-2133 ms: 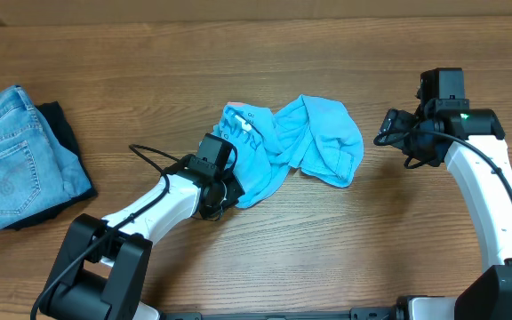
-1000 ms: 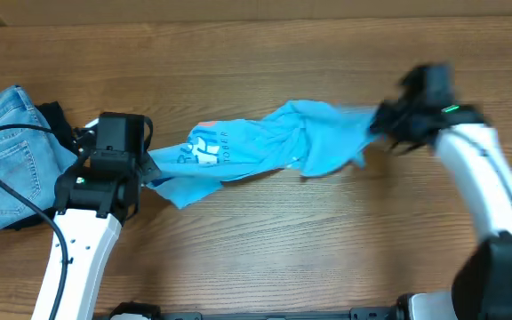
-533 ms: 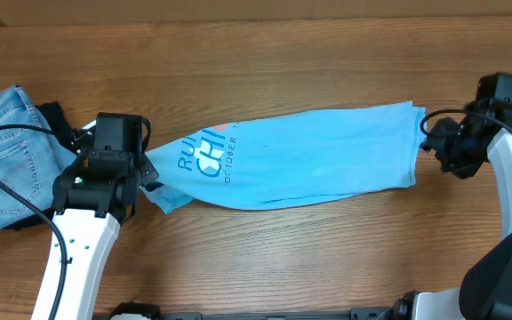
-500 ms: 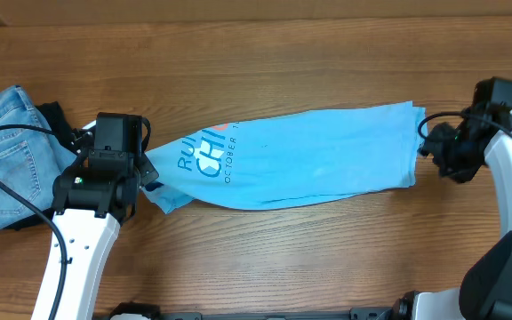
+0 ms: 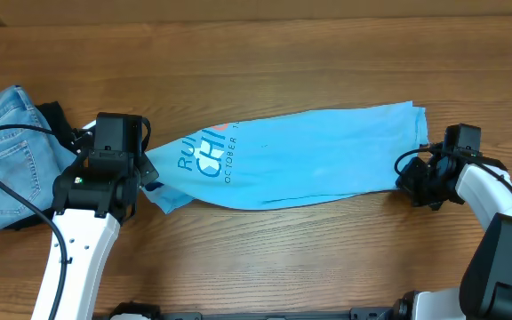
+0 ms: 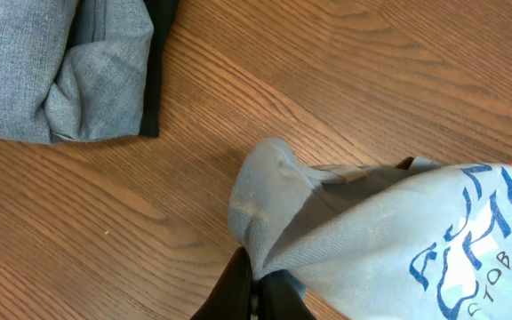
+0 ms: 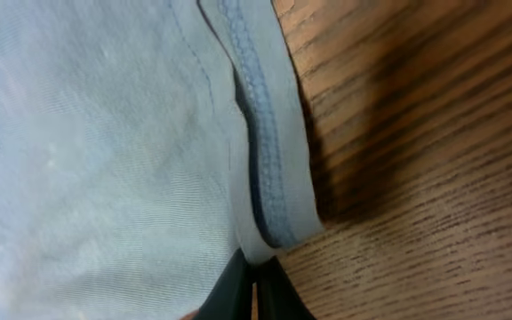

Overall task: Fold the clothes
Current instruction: 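Pull the T-shirt apart, left gripper left, right gripper right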

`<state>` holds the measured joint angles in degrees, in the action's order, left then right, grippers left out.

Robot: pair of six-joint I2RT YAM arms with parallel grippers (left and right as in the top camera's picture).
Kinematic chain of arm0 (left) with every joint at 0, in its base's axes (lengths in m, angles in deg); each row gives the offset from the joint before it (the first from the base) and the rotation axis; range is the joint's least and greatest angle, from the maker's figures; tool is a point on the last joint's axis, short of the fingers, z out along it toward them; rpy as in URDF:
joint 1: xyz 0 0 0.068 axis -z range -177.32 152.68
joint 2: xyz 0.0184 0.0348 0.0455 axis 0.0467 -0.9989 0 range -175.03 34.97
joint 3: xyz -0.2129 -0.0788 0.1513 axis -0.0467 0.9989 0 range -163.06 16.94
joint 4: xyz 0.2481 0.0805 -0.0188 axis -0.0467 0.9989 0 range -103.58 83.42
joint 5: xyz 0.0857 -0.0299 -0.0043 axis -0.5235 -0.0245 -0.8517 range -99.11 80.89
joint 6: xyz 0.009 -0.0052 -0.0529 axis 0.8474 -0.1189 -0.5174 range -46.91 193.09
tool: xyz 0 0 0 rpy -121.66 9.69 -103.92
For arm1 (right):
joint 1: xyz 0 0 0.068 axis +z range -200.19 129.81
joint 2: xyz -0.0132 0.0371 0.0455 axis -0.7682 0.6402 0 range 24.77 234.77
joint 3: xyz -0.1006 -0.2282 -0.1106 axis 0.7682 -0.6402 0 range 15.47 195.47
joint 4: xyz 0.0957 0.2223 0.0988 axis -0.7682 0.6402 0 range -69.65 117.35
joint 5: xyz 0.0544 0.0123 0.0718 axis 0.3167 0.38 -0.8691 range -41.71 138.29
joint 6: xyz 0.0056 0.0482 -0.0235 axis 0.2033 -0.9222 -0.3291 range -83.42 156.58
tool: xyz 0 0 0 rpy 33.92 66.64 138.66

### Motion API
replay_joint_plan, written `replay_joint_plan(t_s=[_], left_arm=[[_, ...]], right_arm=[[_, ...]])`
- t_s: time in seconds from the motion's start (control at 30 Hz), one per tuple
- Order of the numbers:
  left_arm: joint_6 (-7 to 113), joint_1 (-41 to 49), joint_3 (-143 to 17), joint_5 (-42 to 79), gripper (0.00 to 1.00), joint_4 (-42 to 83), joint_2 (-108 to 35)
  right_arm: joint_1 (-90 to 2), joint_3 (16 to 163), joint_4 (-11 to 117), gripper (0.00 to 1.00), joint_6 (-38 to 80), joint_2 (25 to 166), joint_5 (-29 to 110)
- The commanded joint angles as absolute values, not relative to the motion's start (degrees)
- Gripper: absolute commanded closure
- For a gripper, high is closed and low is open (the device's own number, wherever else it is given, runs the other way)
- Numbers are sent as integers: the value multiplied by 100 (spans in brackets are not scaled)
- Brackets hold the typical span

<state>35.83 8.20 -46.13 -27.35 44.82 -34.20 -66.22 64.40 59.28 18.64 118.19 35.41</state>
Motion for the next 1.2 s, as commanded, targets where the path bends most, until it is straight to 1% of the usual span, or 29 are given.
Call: replay_joint_plan(t_s=[0.0,0.1,0.2,0.3,0.4,0.5,0.57,0.63,0.67,0.7,0.73,0.77,0.83,0.9,0.97,1.1,1.17], left_arm=[[3671,785,-4676,-2853,95,4490,-3380],[3673,785,-4676,-2856,95,4488,-3380],[3671,785,-4676,-2856,95,4486,-3380],[3671,785,-4676,-2858,94,4484,-3380],[3671,782,-4676,-2858,94,4484,-3380],[3671,785,-4676,-2858,94,4484,-3380],[3671,785,-4676,-2856,94,4468,-3380],[3671,785,-4676,-2856,94,4468,-3380],[3671,785,-4676,-2853,94,4475,-3380],[3671,785,-4676,-2853,94,4495,-3380],[3671,785,-4676,-2853,94,4501,-3380],[3671,785,-4676,-2853,94,4501,-3380],[3671,785,-4676,-2853,94,4508,-3380],[3671,785,-4676,-2856,94,4488,-3380],[3671,785,-4676,-2856,94,4490,-3380],[3673,785,-4676,-2856,93,4490,-3380],[3673,785,-4676,-2853,91,4490,-3380]], right_arm=[[-6603,6549,6108,96,1882,11736,3508],[-6600,7163,6822,96,1882,11146,3510],[-6600,7904,7522,96,1882,10217,3537],[-6600,8223,7880,96,1882,9474,3537],[-6600,8241,8269,96,1877,9120,3694],[-6600,8241,8151,96,1879,9142,3958],[-6600,8241,7434,96,1879,9433,4186],[-6600,8241,6739,96,1853,10084,4332],[-6594,8241,6418,88,1829,10652,4225],[-6589,8241,6267,72,1838,11057,4096],[-6592,8241,6250,61,1840,11680,3943],[-6592,8241,6405,58,1836,12021,3943],[-6603,8241,6720,55,1838,12344,3948],[-6600,8241,6923,55,1840,12313,3967],[-6600,8208,7478,55,1840,12309,3989],[-6600,7985,7832,55,1840,12309,3989],[-6600,7784,7802,55,1842,12309,3998]])
